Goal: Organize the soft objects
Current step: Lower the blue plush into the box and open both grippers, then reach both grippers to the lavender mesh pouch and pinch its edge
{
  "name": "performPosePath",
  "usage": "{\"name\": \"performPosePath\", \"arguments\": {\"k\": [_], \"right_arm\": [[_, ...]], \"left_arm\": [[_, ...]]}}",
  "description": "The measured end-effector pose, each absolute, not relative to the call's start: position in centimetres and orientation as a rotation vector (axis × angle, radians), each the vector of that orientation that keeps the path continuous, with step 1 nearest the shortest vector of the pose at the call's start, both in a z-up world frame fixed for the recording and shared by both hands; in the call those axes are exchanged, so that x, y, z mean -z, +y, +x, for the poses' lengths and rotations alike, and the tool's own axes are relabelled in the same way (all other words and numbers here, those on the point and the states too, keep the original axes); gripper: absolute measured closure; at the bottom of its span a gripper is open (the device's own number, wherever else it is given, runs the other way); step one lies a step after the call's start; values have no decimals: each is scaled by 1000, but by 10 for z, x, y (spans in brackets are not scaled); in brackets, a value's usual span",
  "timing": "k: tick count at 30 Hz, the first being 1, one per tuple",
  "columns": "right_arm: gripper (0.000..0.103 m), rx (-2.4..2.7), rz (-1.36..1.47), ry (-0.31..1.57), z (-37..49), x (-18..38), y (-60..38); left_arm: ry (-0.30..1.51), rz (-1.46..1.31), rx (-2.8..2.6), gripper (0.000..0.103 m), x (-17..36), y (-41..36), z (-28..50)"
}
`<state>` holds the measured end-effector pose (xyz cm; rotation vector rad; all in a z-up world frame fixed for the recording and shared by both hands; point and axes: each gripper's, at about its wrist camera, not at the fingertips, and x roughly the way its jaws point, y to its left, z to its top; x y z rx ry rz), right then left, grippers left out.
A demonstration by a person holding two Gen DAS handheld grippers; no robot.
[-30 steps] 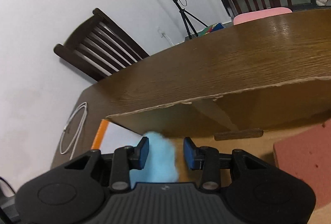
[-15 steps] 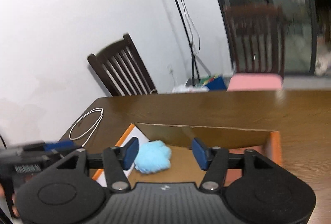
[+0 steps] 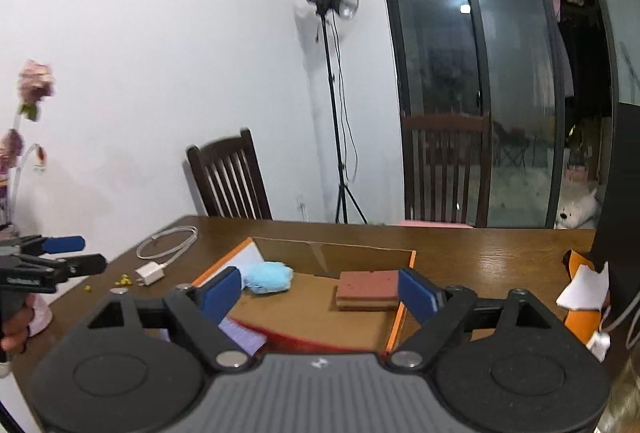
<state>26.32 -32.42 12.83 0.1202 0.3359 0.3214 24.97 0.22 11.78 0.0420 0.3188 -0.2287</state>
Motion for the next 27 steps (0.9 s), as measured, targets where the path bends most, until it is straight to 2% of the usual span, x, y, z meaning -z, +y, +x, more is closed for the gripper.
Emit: {"name": "performPosePath", "arguments": {"k": [5, 10, 14, 22, 25, 27], "right_arm": [[14, -334, 153, 326, 202, -76, -315], [14, -347, 259, 368, 162, -22, -308], [14, -333, 277, 451, 171, 3, -298], [15, -438, 366, 422, 211, 0, -274], [17, -450, 357, 418, 241, -1, -259], [20, -459, 355, 421, 265, -2, -248]], "left_arm": [[281, 46, 211, 0, -78, 6, 201], [380, 17, 287, 0, -43, 17, 173], [392, -4, 278, 0, -38, 16, 187], [402, -156, 255, 0, -31, 28, 262], [407, -213, 281, 6, -26, 30, 294], [458, -246, 290, 21, -23, 31, 319]]}}
